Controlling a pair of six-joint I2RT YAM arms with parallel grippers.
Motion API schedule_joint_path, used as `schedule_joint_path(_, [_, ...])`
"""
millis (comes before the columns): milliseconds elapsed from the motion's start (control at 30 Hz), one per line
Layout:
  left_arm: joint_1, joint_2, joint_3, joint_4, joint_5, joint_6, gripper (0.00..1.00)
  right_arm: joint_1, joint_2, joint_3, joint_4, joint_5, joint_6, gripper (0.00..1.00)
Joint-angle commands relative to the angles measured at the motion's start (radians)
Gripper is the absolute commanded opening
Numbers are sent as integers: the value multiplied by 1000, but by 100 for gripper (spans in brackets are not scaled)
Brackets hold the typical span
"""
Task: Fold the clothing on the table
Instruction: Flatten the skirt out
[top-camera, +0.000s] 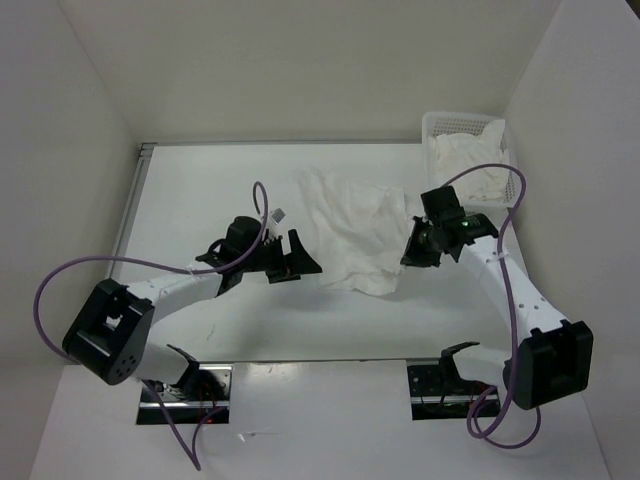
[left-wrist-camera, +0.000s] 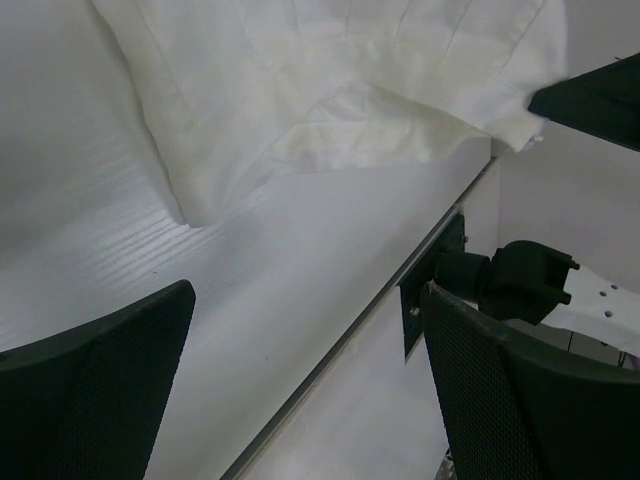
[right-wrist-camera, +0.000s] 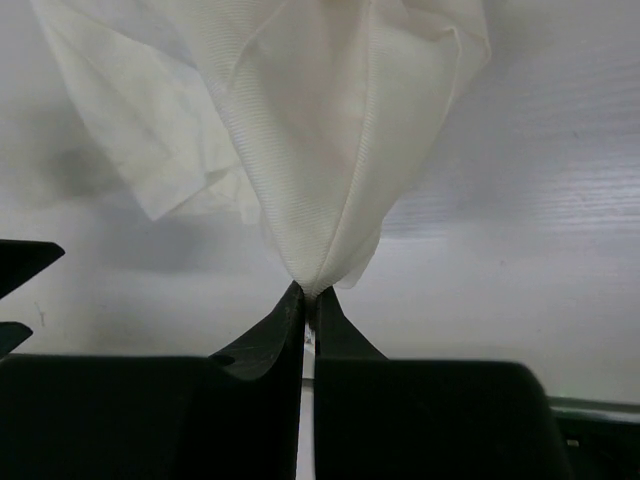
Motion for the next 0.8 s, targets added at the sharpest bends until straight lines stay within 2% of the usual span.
schedule_joint_path(0, [-9,38,34,76,37,9,100,-11,-22,8,-22,49,14,0])
schedule_joint_path(167, [-9,66,43,96,37,9,100,-21,-136,164,62,27,46,0])
schedule_joint_path(333, [-9,66,67,76,37,9,100,-21,-112,329,95,12,46,0])
schedule_joint_path(500, [-9,48,67,76,37,9,100,-21,-67,301,71,31,46,0])
schedule_joint_path(667, [-9,48,67,76,28,9,100,-21,-122,327,264,-109,17,0])
schedule_joint_path(767, [-9,48,67,112,57,-14,100,-21,-109,462,338,-118,-6,0])
